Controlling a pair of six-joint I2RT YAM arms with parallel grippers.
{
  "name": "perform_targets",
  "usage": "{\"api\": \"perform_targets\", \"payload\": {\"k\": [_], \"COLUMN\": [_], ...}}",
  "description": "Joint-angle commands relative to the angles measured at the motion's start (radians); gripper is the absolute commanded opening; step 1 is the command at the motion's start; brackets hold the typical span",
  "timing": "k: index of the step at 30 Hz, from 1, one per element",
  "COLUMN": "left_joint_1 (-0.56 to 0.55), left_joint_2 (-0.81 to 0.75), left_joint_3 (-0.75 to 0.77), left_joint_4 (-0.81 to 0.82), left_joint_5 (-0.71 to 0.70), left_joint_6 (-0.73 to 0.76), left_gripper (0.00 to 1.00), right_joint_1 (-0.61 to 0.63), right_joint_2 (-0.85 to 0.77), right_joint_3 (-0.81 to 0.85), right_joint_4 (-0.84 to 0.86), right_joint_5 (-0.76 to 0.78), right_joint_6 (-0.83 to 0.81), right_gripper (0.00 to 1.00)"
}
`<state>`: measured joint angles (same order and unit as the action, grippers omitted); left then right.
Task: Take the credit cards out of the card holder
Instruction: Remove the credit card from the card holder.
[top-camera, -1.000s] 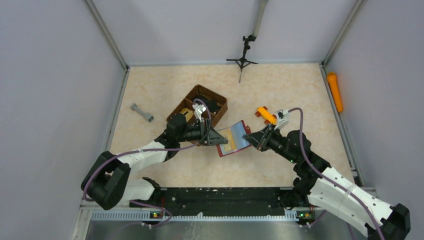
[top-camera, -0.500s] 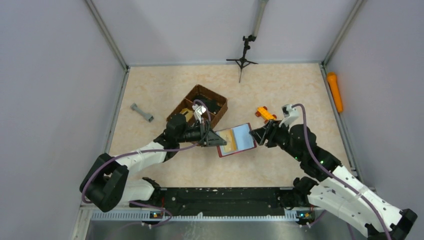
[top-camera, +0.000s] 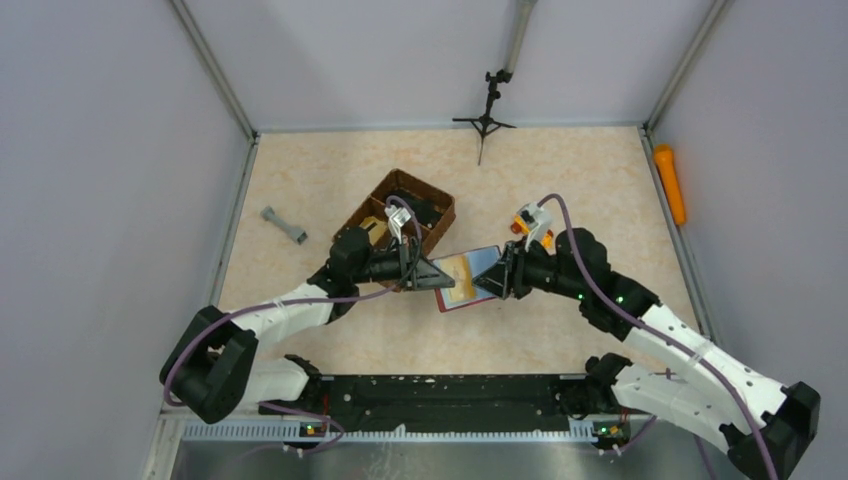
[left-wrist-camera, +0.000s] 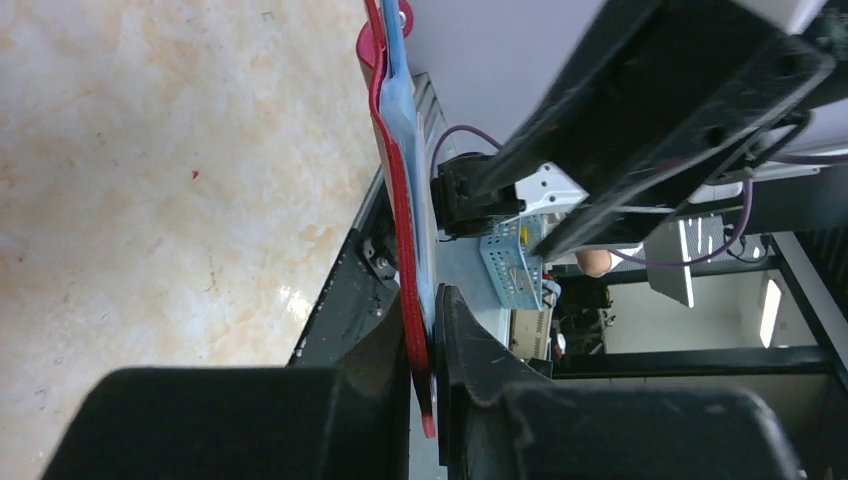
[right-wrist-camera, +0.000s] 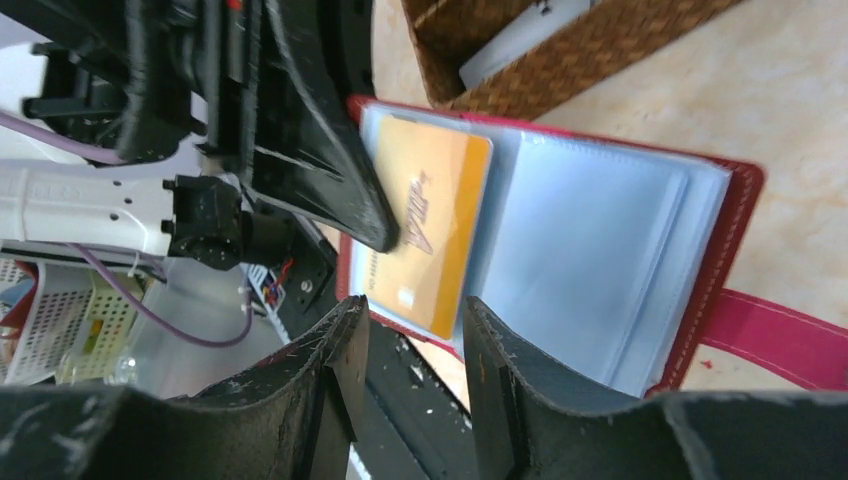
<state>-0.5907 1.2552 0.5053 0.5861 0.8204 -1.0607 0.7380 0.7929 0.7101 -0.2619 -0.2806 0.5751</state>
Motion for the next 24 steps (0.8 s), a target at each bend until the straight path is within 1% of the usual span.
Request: {"api": "perform_targets", "payload": {"k": [1,4,8,11,13,15,18,21,24], "left_joint_1": [0.003,0.004,0.006,0.006,0.006,0.006,0.006,0.006,0.006], "left_joint_2": [0.008,0.014,0.004,-0.007,-0.013,-0.015,-0.015,-0.011,0.002], "left_joint_3": [0.007,-0.003,-0.01,-0.014,-0.021,-0.027,-0.034,-0.043,-0.047], "left_joint_4": [0.212,0.274,0.306,0.33,0.369,0.397,0.431,0.469,0.503], "left_joint_5": [0.052,0.069,0.074,0.082,0.089,0.094,0.098,0.1,0.099], "left_joint_6": [-0.075,-0.106,-0.117,-0.127,-0.147,-0.165,-0.182,-0.197,-0.214], "left_gripper": [0.01,0.0,0.0,0.0,0.0,0.0,0.0,0.0,0.0], "right_joint_1": [0.011,0.01,-0.001,-0.018,-0.034,-0.052,-0.083,-0.102,-0.106], "right_joint_2": [0.028,0.04,0.032,0.026,0.026,0.015,-0.011,-0.016,-0.007], "right_joint_3": [-0.031,-0.047,-0.054,-0.078,-0.093,-0.111,-0.163,-0.215,-0.25], "right_joint_4": [0.102,0.134,0.139,0.182,0.21,0.246,0.38,0.501,0.621], "right_joint_5": [-0.089,-0.101,-0.091,-0.128,-0.153,-0.172,-0.222,-0.263,-0.282], "right_joint_6": [0.067,0.094,0.108,0.145,0.171,0.203,0.286,0.373,0.444], "right_gripper": [0.4,0.41,0.41,0.41,0.39,0.34,0.25,0.12,0.08]}}
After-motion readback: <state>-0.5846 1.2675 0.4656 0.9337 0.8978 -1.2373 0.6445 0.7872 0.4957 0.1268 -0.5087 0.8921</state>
